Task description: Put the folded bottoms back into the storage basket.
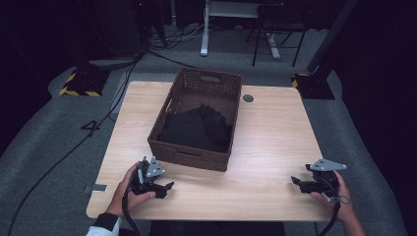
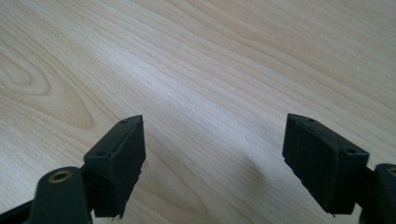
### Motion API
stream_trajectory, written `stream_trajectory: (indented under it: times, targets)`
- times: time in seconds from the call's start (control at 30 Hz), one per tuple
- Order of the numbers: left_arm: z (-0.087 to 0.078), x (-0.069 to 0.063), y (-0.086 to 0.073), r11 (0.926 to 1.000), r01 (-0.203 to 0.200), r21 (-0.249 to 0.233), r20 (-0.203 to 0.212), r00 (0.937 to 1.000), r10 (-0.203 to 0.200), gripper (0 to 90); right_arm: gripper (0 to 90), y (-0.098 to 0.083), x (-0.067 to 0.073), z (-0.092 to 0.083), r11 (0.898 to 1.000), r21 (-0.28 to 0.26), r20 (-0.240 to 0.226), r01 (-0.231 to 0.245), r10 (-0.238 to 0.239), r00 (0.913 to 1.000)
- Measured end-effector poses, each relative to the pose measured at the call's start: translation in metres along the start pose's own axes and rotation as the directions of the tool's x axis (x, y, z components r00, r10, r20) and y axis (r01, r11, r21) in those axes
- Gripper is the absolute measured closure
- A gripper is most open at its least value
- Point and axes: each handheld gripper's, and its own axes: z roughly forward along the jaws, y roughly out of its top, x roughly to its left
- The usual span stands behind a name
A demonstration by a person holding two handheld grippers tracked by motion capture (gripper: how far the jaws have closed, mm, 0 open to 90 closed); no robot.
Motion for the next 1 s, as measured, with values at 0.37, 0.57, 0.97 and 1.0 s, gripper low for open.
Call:
stream_trajectory:
  times: [0.37, 0.57, 0.97, 1.0]
  targets:
    - [0.002, 0.015, -0.024, 0.9933, 0.115, -0.008, 0.041, 0.9925, -0.115, 16.0, 19.5, -0.028, -0.012, -0.004, 0.991, -0.037, -0.018, -0.126, 0.125, 0.992]
    - [0.002, 0.016, -0.029, 0.9919, 0.12, -0.042, 0.023, 0.9926, -0.119, 14.6, 19.2, -0.029, -0.011, -0.003, 0.99, -0.052, -0.004, -0.133, 0.133, 0.9911]
    - [0.004, 0.016, -0.027, 0.9912, 0.125, -0.042, 0.013, 0.9921, -0.125, 12.7, 16.2, -0.029, -0.012, -0.002, 0.986, -0.046, 0.023, -0.159, 0.16, 0.9868]
    - [0.004, 0.016, -0.027, 0.9912, 0.125, -0.042, 0.013, 0.9921, -0.125, 12.7, 16.1, -0.029, -0.012, -0.002, 0.986, -0.047, 0.027, -0.162, 0.164, 0.9861]
